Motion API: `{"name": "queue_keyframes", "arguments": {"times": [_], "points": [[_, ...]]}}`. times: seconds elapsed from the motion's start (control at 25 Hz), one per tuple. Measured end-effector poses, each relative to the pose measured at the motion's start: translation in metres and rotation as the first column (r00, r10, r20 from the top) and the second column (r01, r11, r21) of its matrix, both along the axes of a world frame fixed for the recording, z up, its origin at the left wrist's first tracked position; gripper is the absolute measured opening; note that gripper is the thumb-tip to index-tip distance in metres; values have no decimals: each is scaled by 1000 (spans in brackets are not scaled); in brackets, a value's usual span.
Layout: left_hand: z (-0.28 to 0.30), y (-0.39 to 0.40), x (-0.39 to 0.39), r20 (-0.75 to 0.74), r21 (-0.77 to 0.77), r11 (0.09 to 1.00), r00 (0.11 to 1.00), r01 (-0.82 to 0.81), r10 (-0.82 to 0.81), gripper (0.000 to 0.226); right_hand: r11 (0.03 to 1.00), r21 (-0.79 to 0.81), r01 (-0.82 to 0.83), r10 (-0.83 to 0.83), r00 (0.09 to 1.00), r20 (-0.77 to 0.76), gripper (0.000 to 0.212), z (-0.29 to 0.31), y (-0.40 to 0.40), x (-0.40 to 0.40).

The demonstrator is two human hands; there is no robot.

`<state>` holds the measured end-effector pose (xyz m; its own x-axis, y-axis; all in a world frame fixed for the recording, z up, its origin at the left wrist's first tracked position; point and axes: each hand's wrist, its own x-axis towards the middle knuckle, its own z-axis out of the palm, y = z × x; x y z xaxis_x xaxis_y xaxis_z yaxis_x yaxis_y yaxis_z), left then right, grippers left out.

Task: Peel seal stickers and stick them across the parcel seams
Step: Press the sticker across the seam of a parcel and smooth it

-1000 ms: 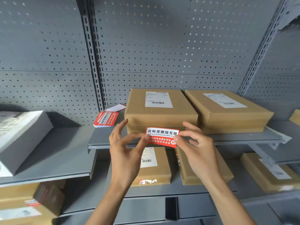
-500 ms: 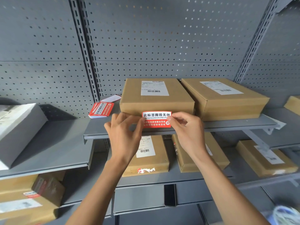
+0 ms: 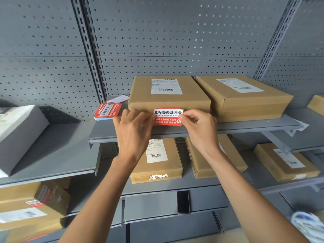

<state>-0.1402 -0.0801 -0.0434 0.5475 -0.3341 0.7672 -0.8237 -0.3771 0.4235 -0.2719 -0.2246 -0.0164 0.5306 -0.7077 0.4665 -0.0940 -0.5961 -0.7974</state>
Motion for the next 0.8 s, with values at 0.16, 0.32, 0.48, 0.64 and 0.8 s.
{"name": "queue_keyframes", "arguments": {"times": [0.16, 0.32, 0.48, 0.64, 0.8], "points": [[-1, -2, 3, 44, 23, 999, 999, -24, 23, 20, 1000, -19, 11, -11, 1000, -18, 11, 0, -4, 4], [0, -4, 5, 72, 34, 999, 997, -35, 32, 18, 999, -34, 25, -27, 999, -47, 12, 1, -5, 6], [1, -5, 8, 94, 45, 998, 995, -47, 43, 21, 997, -59, 44, -49, 996, -78, 13, 0, -4, 7], [-1, -4, 9, 129, 58, 997, 991, -50, 42, 21, 994, -97, 56, -67, 992, -106, 13, -1, -2, 8], [-1, -5, 11, 145, 73, 996, 988, -60, 49, 23, 990, -119, 73, -87, 990, -115, 12, -2, -2, 9]]}}
